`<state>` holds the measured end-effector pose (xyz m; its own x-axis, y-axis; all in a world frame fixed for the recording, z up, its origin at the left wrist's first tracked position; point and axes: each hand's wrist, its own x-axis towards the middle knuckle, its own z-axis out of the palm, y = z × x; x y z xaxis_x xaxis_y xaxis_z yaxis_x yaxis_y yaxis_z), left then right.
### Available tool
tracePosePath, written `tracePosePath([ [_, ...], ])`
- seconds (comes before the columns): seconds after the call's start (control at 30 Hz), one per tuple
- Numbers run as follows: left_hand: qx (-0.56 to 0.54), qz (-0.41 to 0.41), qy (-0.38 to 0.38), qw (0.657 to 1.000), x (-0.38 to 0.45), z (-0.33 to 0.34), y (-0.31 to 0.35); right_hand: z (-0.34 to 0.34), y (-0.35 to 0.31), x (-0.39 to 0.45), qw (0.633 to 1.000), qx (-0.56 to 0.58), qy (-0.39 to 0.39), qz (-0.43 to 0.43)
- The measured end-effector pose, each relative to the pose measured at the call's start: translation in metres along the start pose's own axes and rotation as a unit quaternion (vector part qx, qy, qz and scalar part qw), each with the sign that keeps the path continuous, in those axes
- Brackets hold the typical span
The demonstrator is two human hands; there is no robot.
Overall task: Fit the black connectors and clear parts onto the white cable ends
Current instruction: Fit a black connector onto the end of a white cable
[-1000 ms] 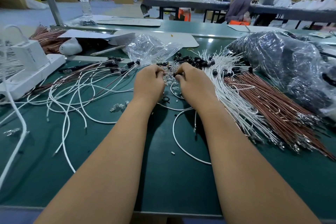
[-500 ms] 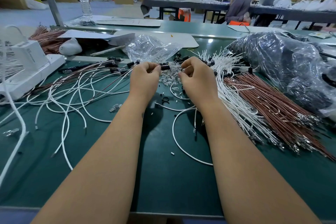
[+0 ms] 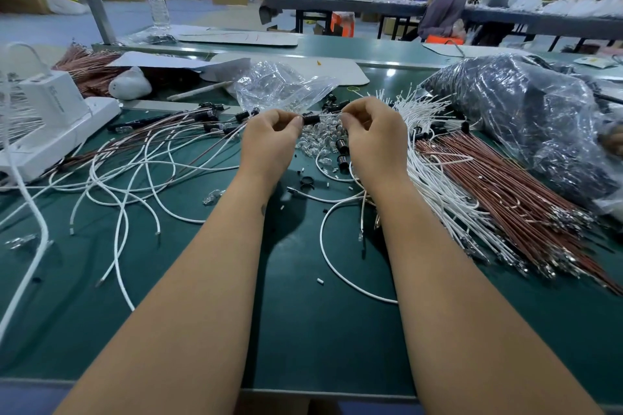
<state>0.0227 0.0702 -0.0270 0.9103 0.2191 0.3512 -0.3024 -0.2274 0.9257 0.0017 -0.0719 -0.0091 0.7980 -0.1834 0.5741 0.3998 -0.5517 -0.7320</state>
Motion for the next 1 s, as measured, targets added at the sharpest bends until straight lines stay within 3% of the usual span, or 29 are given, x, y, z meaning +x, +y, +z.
tracePosePath([
  [0.23,-0.003,0.039,-0.02,0.999,-0.004,0.002,0.005,-0.001,-0.007,0.002,0.988,0.129,0.001,0.09],
  [0.6,0.14,0.168,0.0,0.976,-0.011,0.004,0.011,0.004,-0.006,0.001,0.997,0.062,-0.02,0.049],
  [0.8,0.106,0.125,-0.001,0.986,-0.011,0.003,0.01,0.004,-0.006,0.001,0.995,0.079,-0.029,0.044],
  [1.0,0.034,0.09,-0.02,0.995,-0.013,0.003,0.015,0.002,-0.007,0.001,0.976,0.186,-0.047,0.103],
])
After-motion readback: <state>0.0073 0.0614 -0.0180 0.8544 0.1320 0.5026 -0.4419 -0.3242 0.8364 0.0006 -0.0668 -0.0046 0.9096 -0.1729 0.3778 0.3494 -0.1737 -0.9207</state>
